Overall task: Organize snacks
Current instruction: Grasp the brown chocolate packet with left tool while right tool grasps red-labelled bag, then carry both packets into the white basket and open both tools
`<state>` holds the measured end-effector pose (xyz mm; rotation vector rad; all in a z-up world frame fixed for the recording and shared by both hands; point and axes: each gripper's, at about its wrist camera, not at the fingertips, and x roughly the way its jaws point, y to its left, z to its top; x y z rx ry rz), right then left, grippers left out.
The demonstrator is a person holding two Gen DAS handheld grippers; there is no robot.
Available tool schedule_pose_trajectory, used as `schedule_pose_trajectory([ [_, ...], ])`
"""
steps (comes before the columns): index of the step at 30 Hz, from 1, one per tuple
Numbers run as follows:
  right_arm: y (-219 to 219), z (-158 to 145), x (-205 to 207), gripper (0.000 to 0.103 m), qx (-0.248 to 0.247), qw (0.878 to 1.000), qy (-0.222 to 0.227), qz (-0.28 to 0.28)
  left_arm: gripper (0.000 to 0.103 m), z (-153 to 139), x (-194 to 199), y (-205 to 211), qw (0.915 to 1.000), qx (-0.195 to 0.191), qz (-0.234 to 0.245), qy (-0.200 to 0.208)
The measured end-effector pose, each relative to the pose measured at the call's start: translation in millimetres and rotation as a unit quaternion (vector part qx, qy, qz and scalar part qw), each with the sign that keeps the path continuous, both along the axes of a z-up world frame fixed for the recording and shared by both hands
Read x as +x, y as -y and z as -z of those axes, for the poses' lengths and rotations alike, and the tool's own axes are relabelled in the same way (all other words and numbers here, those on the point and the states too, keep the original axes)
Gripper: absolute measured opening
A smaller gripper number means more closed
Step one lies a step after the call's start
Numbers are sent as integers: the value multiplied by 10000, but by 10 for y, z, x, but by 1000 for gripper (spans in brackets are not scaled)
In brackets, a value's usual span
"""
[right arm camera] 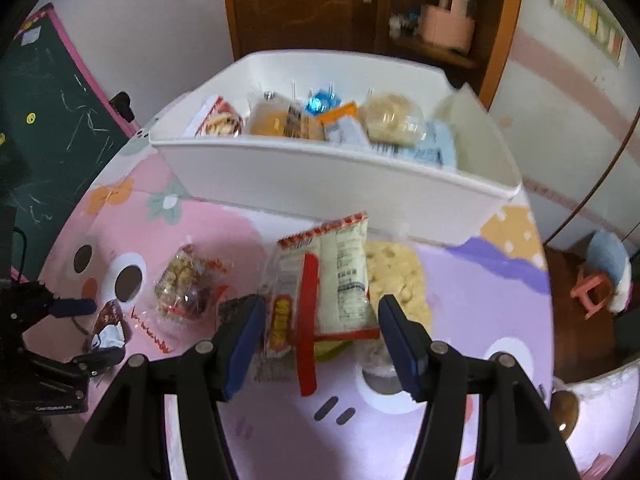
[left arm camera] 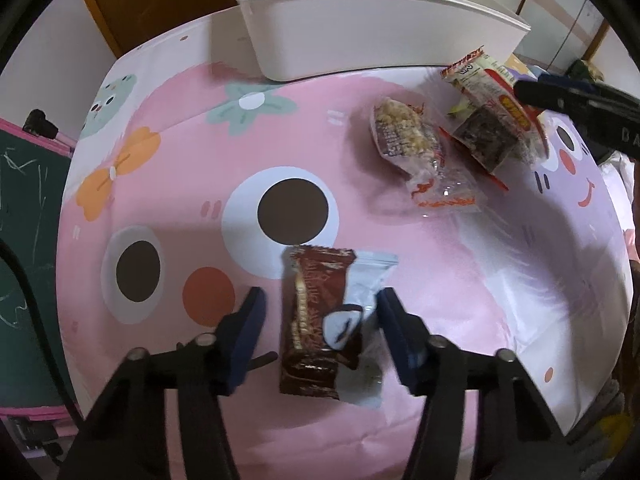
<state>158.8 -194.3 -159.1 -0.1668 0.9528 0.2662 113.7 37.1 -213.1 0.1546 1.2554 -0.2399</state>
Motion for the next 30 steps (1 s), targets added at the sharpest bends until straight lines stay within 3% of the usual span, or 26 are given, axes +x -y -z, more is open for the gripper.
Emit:
schedule_pose_trajectory([
  [6, -27, 9, -51, 59, 186, 9995, -232, -83, 43, -27, -61, 28, 10000, -33, 8, 59],
  [11, 88, 192, -155, 59, 576, 9966, -570, 141, 42, -28, -61, 29, 9999, -50, 7, 91],
  [15, 81, 281, -181, 44, 801, 9943, -691, 97, 42, -31, -65, 34, 9999, -53, 11, 94],
  [21, 8, 297, -174, 32, 1149, 9898, -831, -157, 42, -22, -54, 29, 9999, -54, 9, 97],
  [30, -11, 444, -107, 31, 1807, 9764, -1172, -178, 40, -32, -71, 31, 9999, -56, -2, 116],
])
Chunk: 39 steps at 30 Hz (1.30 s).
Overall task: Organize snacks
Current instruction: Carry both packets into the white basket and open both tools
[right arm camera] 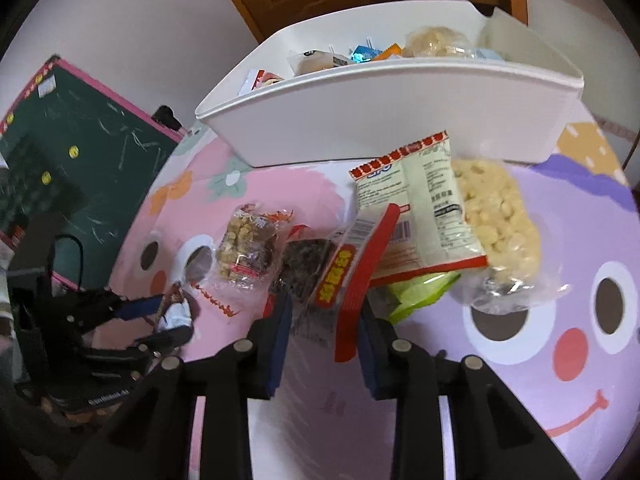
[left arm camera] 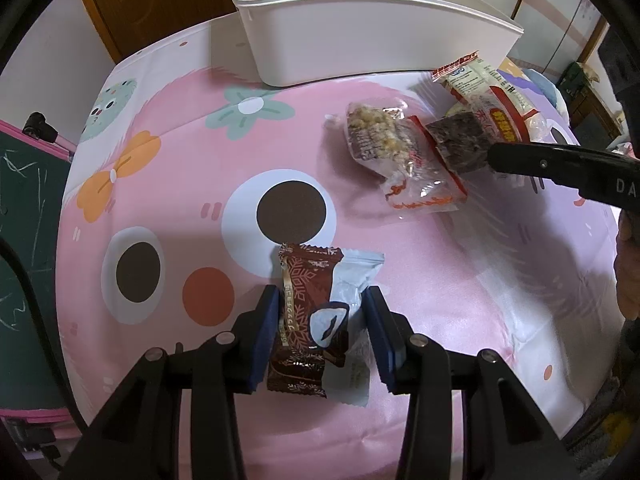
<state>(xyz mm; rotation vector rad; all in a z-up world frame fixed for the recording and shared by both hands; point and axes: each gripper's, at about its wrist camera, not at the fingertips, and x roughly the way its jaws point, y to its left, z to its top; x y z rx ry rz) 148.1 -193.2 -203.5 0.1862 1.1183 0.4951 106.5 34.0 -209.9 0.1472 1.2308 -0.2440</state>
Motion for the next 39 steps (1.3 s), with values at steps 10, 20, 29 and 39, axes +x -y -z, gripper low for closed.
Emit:
schedule_pose_trajectory([
  [10, -119, -171, -153, 0, 344, 9988, 254, -232, 31, -100, -76, -10, 9997, -135, -61, 172],
  [20, -39, -771, -391, 0, 579, 9943, 878, -194, 30, -632, -135, -99, 9956, -645, -257, 625],
  [29, 108, -1658, -482, 0, 614, 9799, 1896, -83, 30, -1503, 18, -137, 9867, -839, -341, 1348],
  [39, 335, -2599, -176, 0, 223, 9539, 2979, 291, 30, -2635, 629, 177, 9694, -692, -230, 2342],
])
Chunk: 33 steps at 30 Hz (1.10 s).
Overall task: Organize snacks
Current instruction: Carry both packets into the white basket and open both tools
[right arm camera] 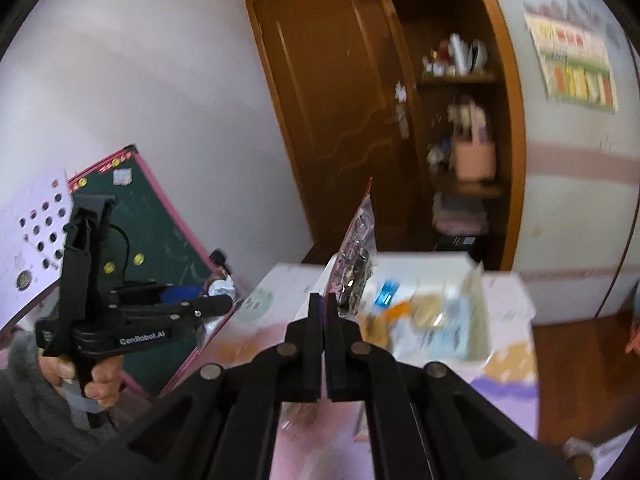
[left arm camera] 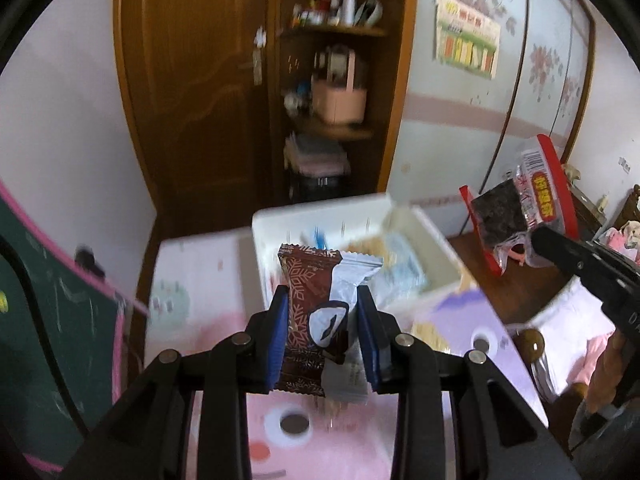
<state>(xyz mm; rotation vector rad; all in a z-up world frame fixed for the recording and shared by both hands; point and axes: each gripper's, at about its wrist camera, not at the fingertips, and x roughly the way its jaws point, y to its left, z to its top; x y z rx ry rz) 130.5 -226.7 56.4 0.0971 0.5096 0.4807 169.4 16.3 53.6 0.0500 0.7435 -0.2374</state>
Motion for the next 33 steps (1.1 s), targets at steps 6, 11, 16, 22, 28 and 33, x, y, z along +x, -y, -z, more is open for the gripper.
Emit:
schedule_pose_trajectory([
  [6, 71, -349, 385, 0, -34, 9987, 408, 316, 30, -407, 449, 303, 9978, 280, -112, 589],
  [11, 55, -392, 738, 0, -110, 9975, 484, 496, 30, -371, 896, 459, 9974, 397, -277, 533],
  [16, -3, -210, 1087, 0, -294, 9975, 253, 586, 30, -126, 1315, 529, 9981, 401, -395, 257],
  [22, -60, 143, 1420, 0, -377, 9967, -217, 686, 31, 216, 1600, 568, 9972, 520, -537, 84],
  [28, -66, 428, 1617, 2, -402, 9938, -635, 815, 65, 502, 1790, 560, 9955, 673, -644, -198],
  [33, -47, 491, 1582, 50, -370, 9917, -765, 966, 79, 581, 1821, 465, 9951, 598, -768, -195],
])
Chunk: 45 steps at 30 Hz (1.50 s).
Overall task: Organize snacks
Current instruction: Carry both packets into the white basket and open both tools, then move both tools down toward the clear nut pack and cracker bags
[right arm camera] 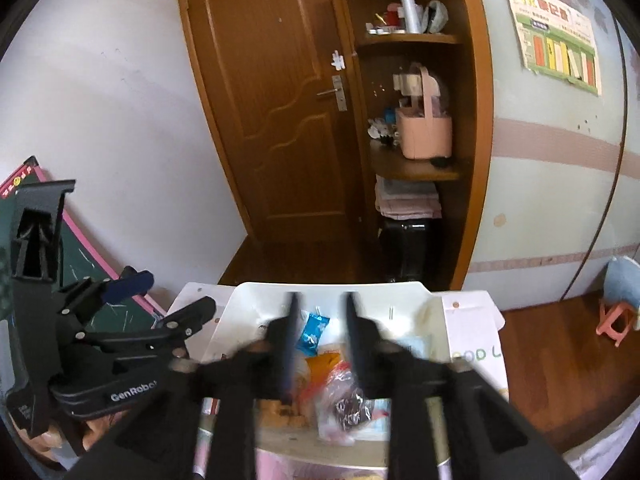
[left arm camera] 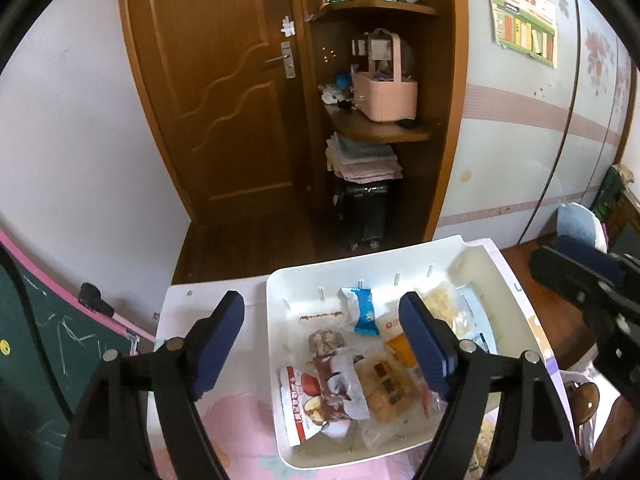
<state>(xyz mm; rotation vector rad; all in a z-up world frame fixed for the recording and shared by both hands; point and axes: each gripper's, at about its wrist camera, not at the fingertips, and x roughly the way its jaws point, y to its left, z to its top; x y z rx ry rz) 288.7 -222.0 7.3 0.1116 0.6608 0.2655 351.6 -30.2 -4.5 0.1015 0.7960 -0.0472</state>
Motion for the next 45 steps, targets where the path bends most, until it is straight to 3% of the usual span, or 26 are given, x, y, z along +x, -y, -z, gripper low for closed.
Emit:
schedule_pose_trajectory([
  [2, 27, -11, -42, 58, 54, 9999, 65, 58, 79, 17, -24, -60, 10000, -66, -50, -47],
  [15, 17, -27, -403, 58, -90, 9998, -156, -35, 79, -11, -525, -327, 9992, -276, -164, -224],
  [33, 70, -286, -1497, 58, -377, 9993, -56, -20, 84, -498, -1773, -569, 9996, -281, 7, 0],
  [45, 20, -71, -1838, 58, -675, 9976, -154, -94, 85, -365, -2240, -530, 9995, -220, 234, -45],
])
